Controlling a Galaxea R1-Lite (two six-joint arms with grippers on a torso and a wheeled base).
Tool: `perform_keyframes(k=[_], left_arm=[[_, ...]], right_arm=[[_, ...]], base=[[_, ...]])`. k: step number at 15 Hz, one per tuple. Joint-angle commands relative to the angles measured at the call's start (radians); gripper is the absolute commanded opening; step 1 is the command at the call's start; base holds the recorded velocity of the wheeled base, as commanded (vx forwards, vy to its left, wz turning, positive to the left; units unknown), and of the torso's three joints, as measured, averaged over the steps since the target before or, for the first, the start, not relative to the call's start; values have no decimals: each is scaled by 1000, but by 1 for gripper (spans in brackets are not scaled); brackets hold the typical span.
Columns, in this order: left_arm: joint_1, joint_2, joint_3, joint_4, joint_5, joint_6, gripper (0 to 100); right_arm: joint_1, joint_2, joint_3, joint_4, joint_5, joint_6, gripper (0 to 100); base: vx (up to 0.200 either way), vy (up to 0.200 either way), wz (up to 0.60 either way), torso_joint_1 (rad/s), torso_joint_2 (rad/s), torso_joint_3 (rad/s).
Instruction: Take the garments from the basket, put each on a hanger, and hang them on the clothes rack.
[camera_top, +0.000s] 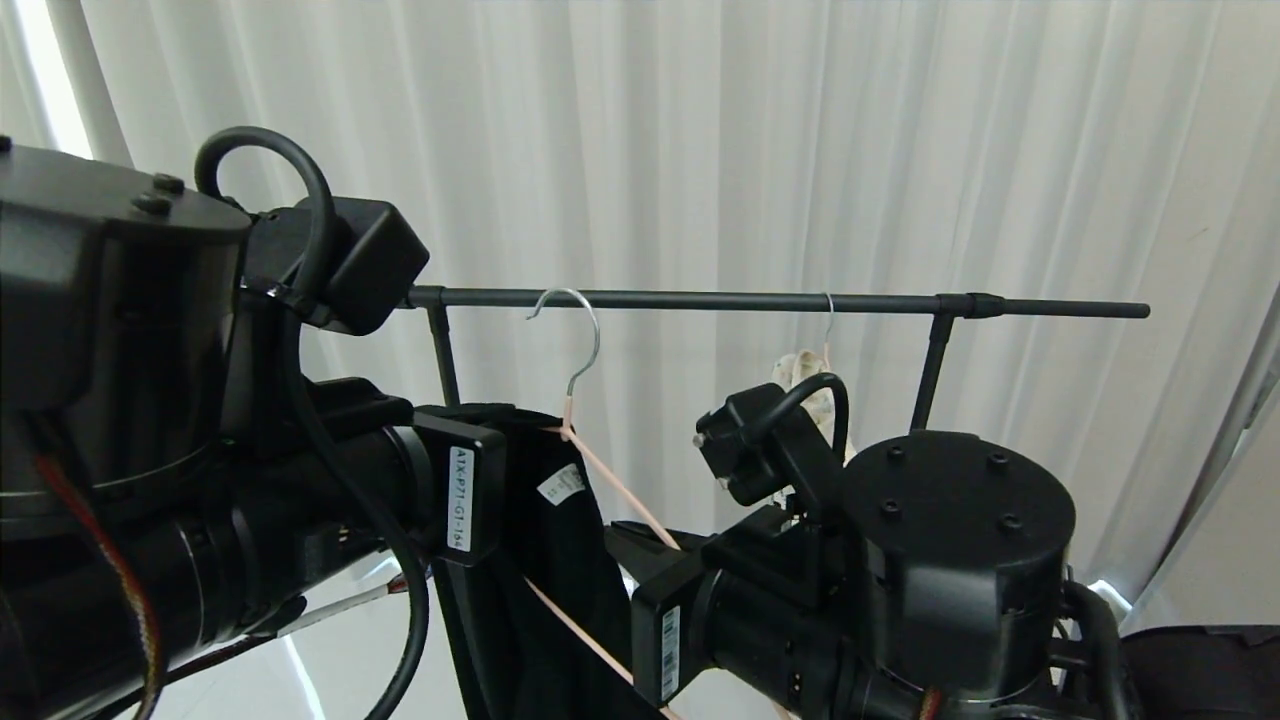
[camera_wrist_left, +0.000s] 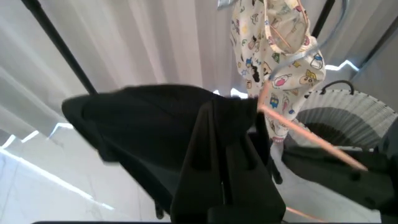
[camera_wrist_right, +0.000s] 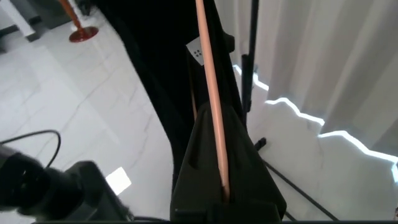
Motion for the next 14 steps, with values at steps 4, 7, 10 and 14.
perform_keyframes(k=[4, 7, 10, 14], left_arm=[[-8, 2, 7, -48, 1, 39, 100], [-11, -2, 39, -65, 1, 41, 100], [-10, -44, 89, -75, 1, 41, 100], [-10, -110, 177, -75, 1, 41, 100]], right_arm=[[-13, 20, -14, -11, -16, -23, 0], [-38, 25, -20, -34, -17, -57, 0], [-73, 16, -19, -81, -17, -160, 0], [-115, 11, -11, -147, -23, -258, 0]], base=[[0, 0, 0, 0, 0, 0], [0, 0, 0, 0, 0, 0], [0, 0, 0, 0, 0, 0], [0, 0, 0, 0, 0, 0]])
